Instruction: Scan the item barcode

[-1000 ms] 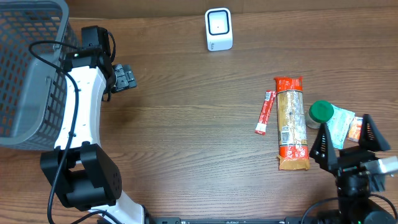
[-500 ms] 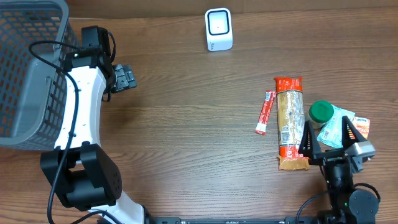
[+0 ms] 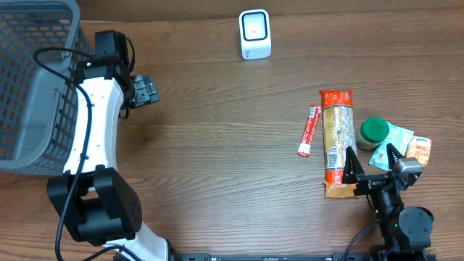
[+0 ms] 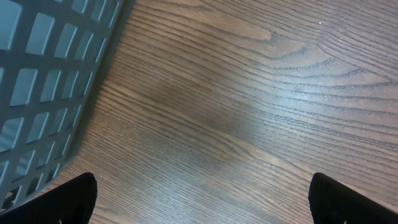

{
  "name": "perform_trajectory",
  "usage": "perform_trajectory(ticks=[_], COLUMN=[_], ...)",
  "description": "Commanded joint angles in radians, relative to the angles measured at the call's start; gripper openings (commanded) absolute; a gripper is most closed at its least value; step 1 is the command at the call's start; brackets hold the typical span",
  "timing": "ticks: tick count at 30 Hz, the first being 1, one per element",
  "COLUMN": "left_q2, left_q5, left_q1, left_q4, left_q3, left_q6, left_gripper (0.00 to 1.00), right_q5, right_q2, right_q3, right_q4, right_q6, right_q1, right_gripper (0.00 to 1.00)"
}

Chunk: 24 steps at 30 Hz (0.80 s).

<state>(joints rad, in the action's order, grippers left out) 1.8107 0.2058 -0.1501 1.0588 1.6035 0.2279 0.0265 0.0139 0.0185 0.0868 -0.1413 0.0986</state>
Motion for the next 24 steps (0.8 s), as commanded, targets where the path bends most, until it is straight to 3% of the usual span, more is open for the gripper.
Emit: perform_trajectory(ticks=[1,6,24], left_q2=[-0.008,-0.008,-0.008], left_q5=[-0.005,-0.005,-0.005], left_q1=[0.007,0.007,0.007], left_q4=[0.000,0.000,0.000], left_q3=[0.018,0.018,0.018], left_q6=[-0.011,-0.011,-0.011], left_gripper=[1.00,1.00,1.00], right_q5=[0.016,0.018,0.017], right_q2=[-0.011,-0.011,-0.011], right_q3=[-0.011,-0.011,-0.011], right_q4=[-0.006,-0.006,-0.006], right_q6=[0.003,0.065,0.064], right_q1=[-0.003,-0.003,-0.003], right_gripper=[1.00,1.00,1.00])
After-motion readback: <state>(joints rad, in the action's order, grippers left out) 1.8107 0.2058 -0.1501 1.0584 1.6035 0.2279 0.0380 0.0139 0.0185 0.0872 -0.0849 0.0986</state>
